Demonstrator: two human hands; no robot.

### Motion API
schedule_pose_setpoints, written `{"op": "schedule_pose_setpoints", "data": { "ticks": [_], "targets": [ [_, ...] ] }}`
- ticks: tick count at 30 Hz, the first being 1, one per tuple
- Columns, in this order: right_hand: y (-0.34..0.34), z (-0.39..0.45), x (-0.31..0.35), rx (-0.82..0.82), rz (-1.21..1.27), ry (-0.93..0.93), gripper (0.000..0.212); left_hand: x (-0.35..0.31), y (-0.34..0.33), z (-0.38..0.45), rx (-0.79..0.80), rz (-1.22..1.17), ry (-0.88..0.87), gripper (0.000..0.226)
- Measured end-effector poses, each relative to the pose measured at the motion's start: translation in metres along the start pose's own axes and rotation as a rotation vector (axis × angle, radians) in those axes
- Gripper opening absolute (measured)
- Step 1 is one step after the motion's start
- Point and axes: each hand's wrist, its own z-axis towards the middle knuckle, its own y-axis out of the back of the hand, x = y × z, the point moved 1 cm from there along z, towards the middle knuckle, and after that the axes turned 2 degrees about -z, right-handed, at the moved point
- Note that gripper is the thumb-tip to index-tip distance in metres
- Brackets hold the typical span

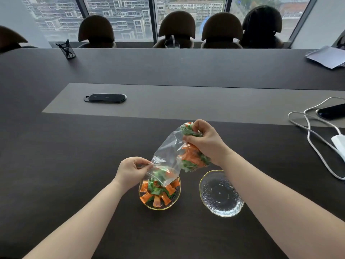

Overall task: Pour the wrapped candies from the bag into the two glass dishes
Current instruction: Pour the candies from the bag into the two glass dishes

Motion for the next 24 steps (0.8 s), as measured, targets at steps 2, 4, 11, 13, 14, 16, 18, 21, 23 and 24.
{"op": "schedule_pose_setpoints", "data": {
  "ticks": [2,4,11,13,14,16,18,21,23,24],
  "targets": [
    [0.009,-0.002,-0.005,-0.035,0.044,-0.042,0.032,-0.008,0.001,0.001,0.000,0.019,-0.026,0.008],
    [0.018,-0.004,-0.010,-0.059,0.099,-0.081,0.031,-0.017,0.001,0.001,0.000,0.034,-0.053,0.004],
    [0.056,-0.018,-0.037,-0.189,0.257,-0.189,0.035,-0.050,-0.014,0.010,0.022,0.070,-0.119,0.011],
    [0.066,-0.023,-0.045,-0.215,0.282,-0.208,0.036,-0.057,-0.019,0.012,0.031,0.086,-0.135,0.008],
    [0.070,-0.025,-0.049,-0.225,0.294,-0.217,0.036,-0.061,-0.022,0.013,0.034,0.092,-0.145,0.007],
    [0.079,-0.030,-0.055,-0.244,0.314,-0.231,0.034,-0.071,-0.027,0.015,0.044,0.104,-0.167,0.005],
    [0.090,-0.036,-0.060,-0.264,0.318,-0.245,0.032,-0.082,-0.033,0.017,0.060,0.110,-0.193,0.009],
    [0.109,-0.044,-0.063,-0.297,0.342,-0.263,0.031,-0.101,-0.043,0.020,0.088,0.122,-0.235,0.008],
    [0.122,-0.049,-0.066,-0.311,0.356,-0.276,0.030,-0.114,-0.051,0.022,0.103,0.133,-0.269,0.010],
    [0.127,-0.052,-0.068,-0.319,0.360,-0.285,0.029,-0.121,-0.055,0.023,0.113,0.139,-0.287,0.013]
  ]
}}
